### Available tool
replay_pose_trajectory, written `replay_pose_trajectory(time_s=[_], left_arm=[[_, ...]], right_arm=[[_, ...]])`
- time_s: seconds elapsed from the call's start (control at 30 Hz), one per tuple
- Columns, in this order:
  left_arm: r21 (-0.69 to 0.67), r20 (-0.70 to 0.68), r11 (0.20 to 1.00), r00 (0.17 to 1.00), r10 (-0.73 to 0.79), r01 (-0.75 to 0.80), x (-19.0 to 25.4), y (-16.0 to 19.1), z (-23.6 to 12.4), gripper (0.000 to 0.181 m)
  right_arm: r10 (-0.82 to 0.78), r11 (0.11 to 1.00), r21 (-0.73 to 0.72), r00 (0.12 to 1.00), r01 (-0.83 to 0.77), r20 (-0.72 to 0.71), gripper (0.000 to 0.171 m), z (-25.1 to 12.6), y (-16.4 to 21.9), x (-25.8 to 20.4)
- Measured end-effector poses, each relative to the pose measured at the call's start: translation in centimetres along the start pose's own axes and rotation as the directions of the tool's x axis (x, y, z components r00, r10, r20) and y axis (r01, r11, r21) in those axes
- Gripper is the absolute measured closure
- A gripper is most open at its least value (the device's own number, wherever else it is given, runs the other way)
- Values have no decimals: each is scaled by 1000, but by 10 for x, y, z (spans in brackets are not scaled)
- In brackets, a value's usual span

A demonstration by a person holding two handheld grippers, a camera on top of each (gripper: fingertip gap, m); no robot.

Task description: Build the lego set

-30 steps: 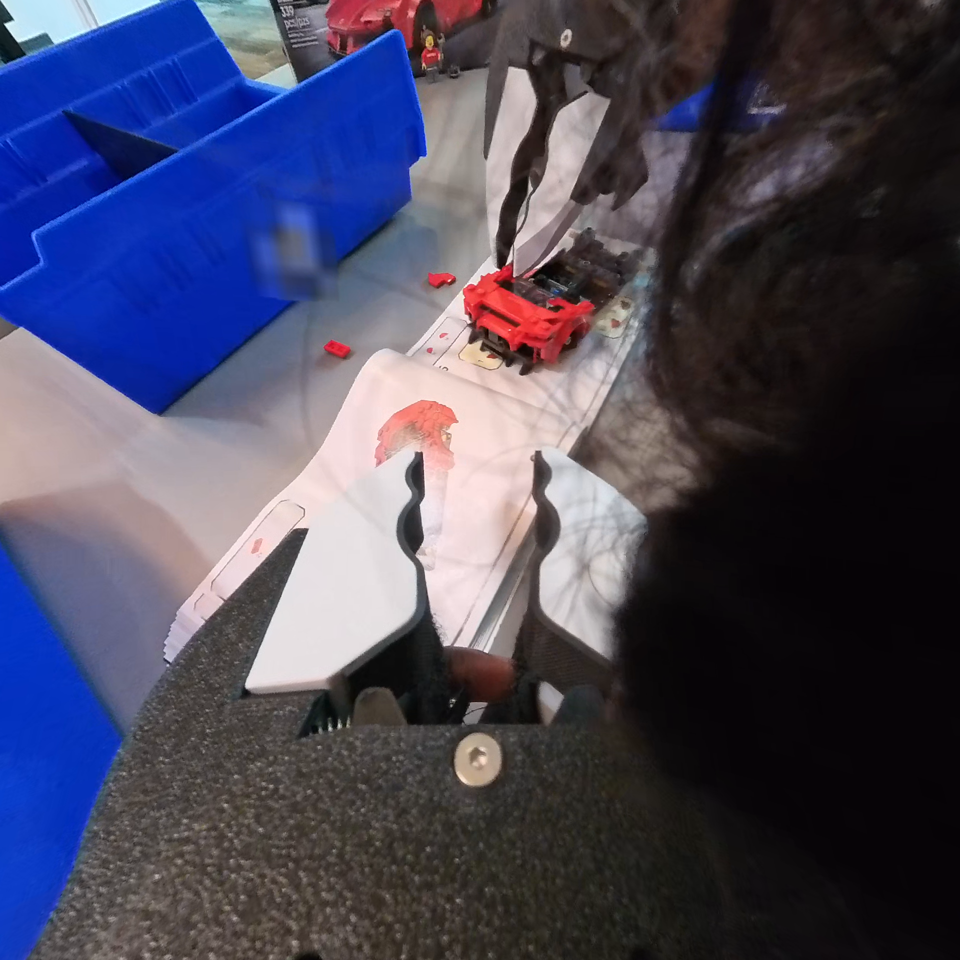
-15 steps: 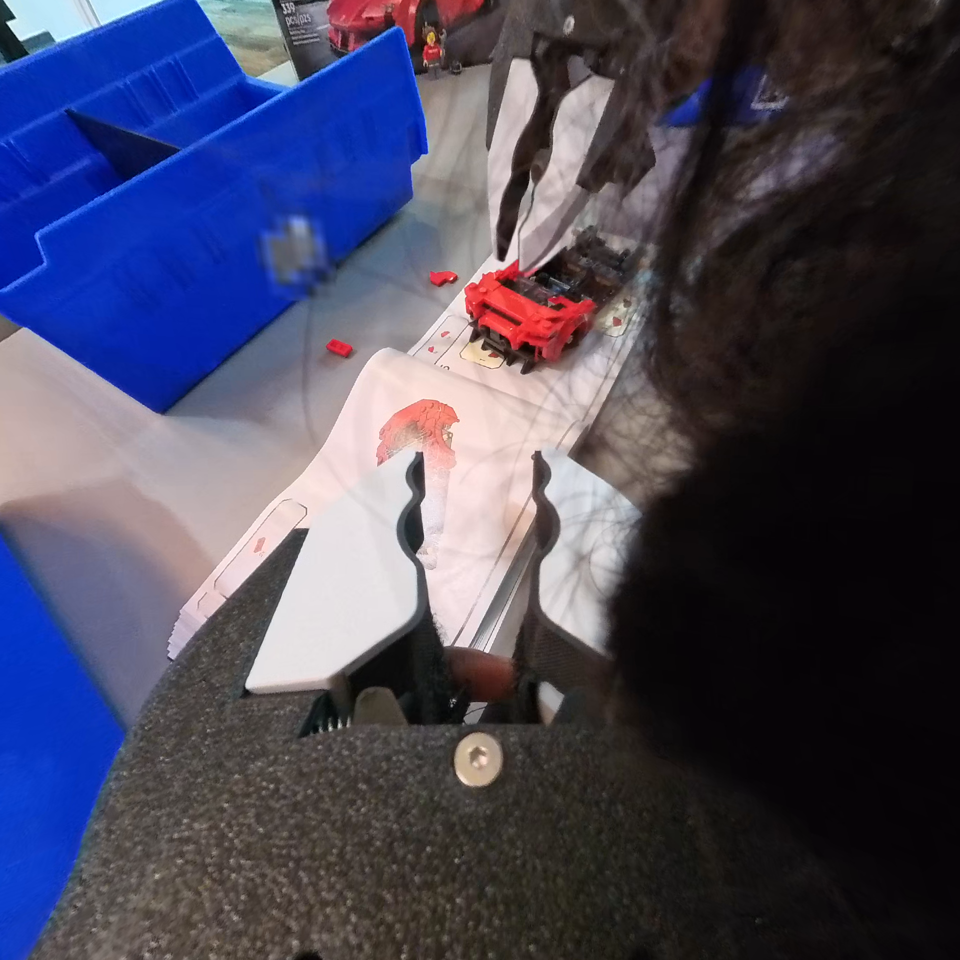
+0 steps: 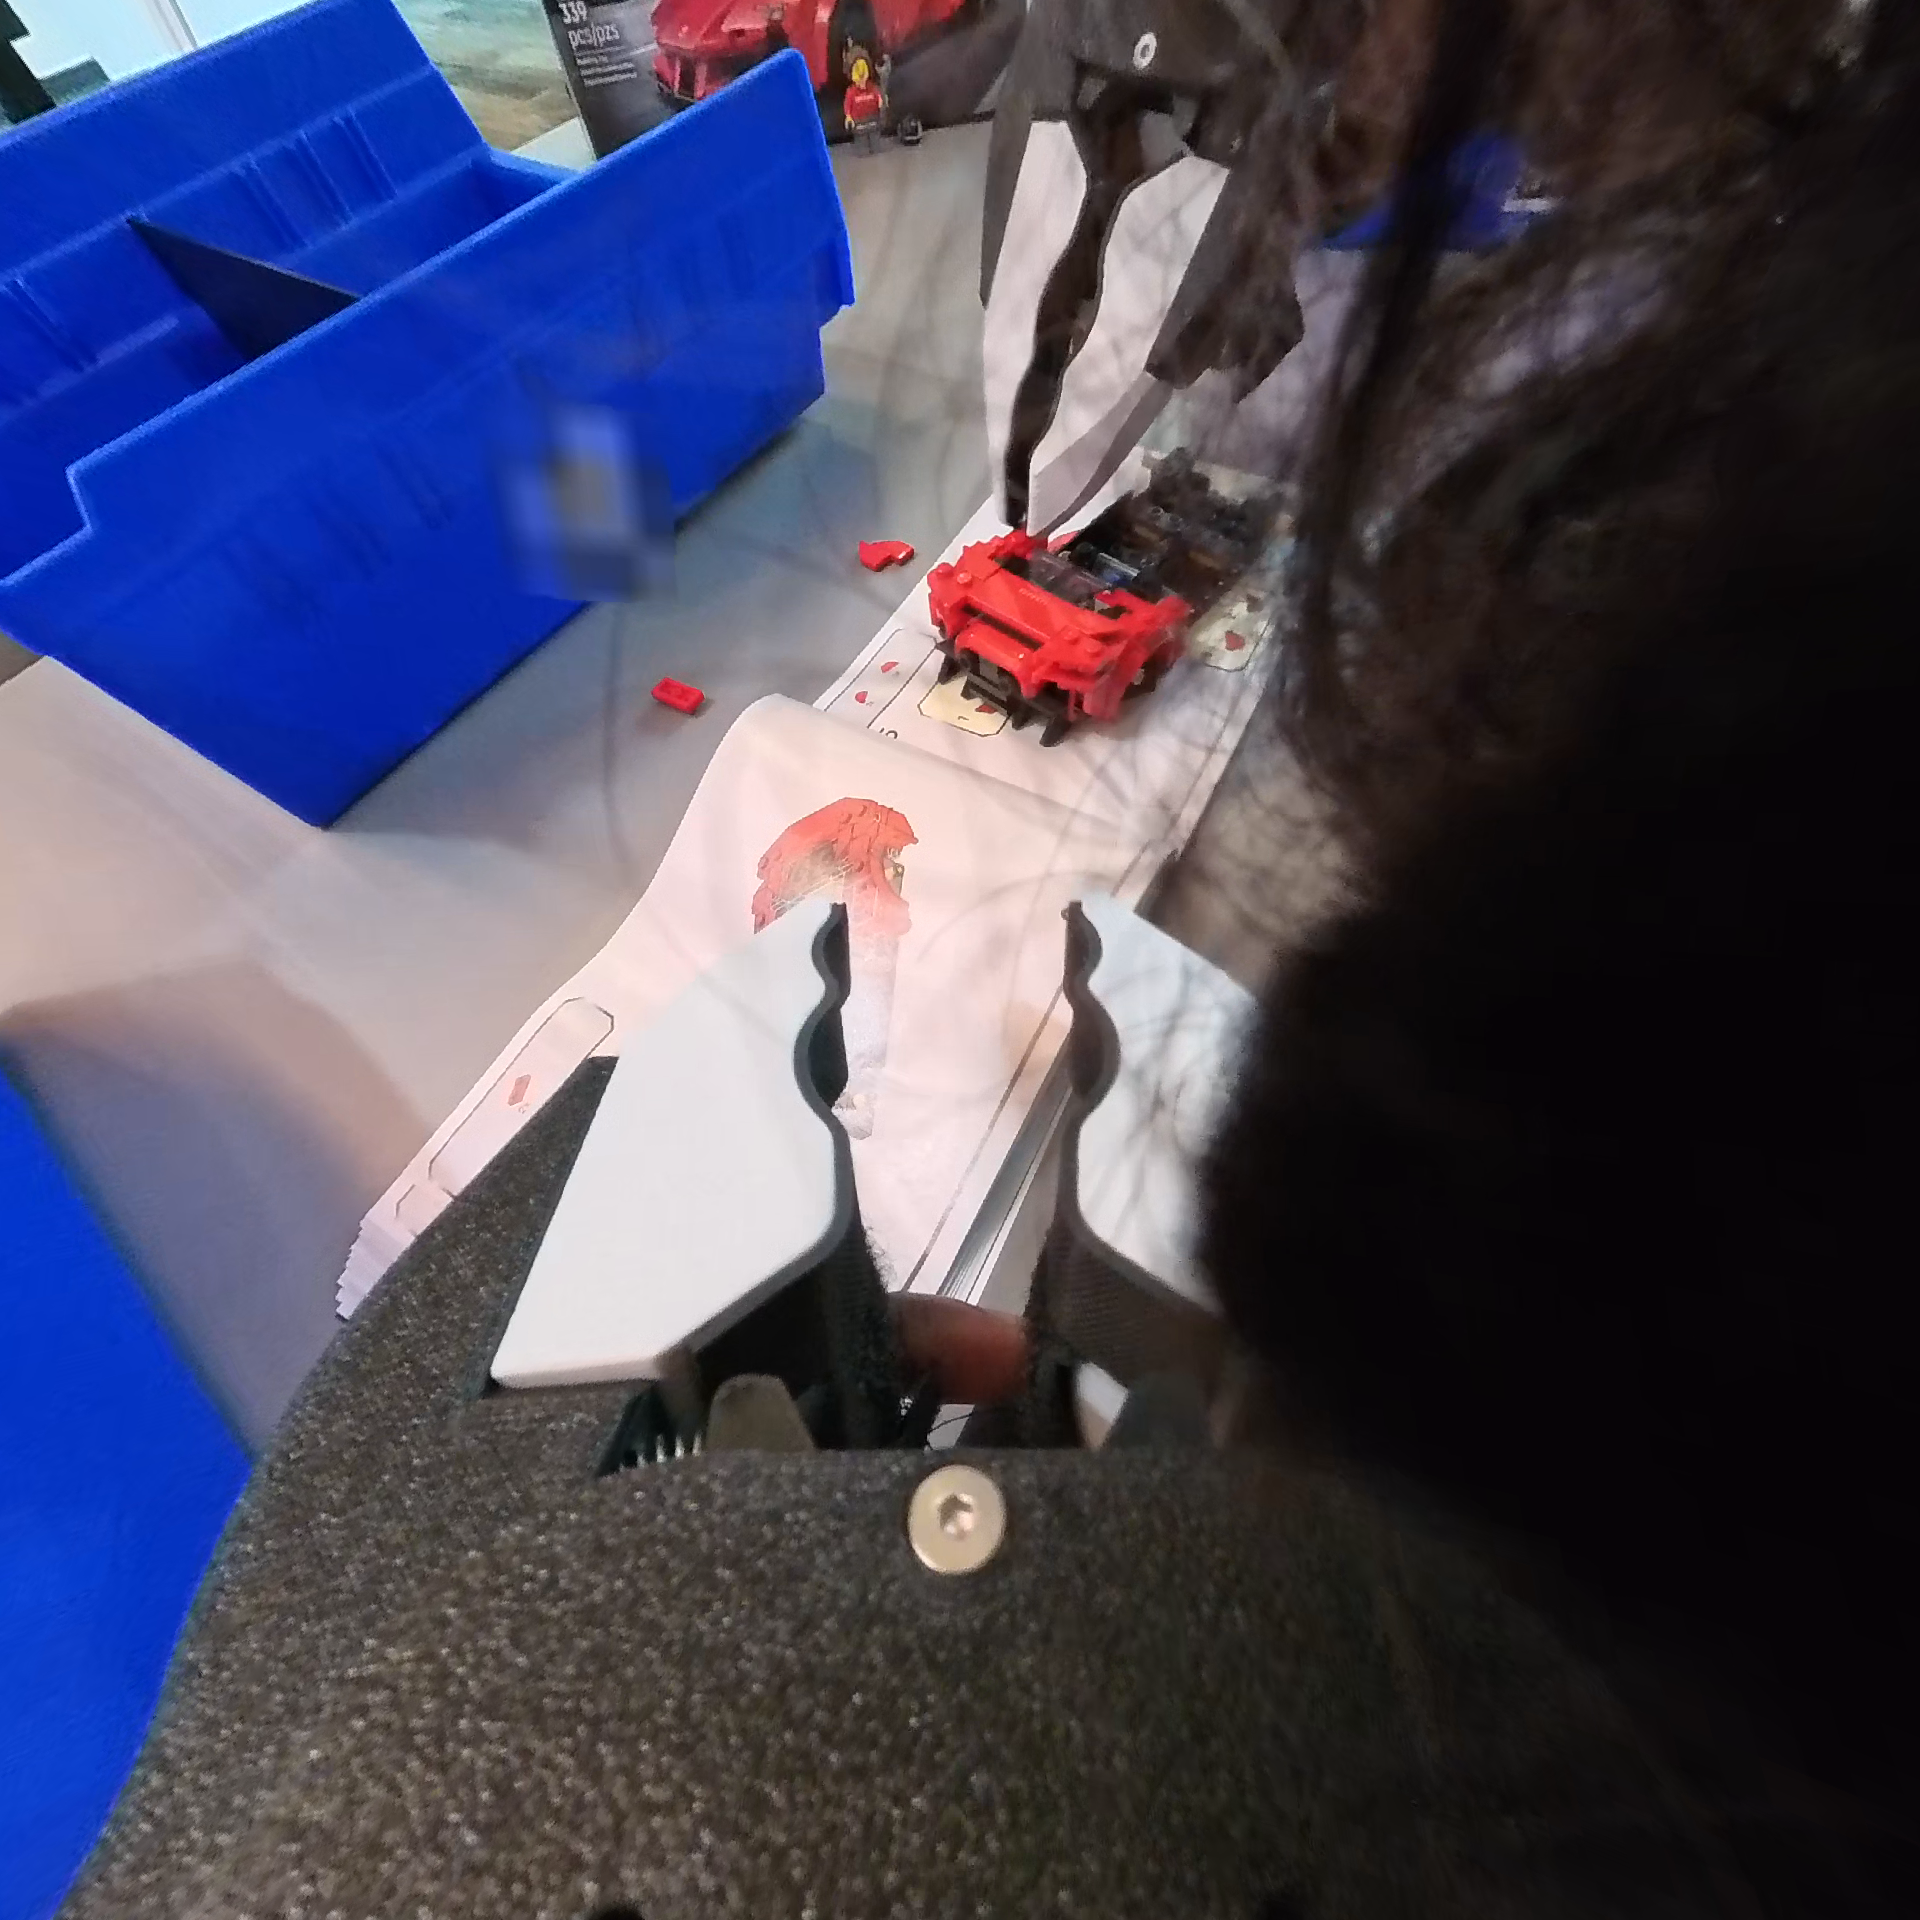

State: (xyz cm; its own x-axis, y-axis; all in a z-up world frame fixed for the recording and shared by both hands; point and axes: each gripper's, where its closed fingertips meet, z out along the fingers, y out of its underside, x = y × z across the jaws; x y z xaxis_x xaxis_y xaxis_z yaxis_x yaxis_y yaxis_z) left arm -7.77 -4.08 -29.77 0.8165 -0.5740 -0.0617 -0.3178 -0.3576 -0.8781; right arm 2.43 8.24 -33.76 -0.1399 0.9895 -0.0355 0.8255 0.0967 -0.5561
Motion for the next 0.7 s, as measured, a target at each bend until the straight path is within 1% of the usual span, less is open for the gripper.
replay_pose_trajectory(time_s=[0.23, 0.7], left_arm=[[-5, -12, 1000, 1000, 3, -4, 2, 1, 3, 141], [-9, -19, 1000, 1000, 2, -2, 2, 2, 5, 141]], right_arm=[[24, 1000, -2, 999, -24, 23, 170, 0, 0, 0], [120, 992, 24, 991, -122, 61, 171, -1, 0, 1]])
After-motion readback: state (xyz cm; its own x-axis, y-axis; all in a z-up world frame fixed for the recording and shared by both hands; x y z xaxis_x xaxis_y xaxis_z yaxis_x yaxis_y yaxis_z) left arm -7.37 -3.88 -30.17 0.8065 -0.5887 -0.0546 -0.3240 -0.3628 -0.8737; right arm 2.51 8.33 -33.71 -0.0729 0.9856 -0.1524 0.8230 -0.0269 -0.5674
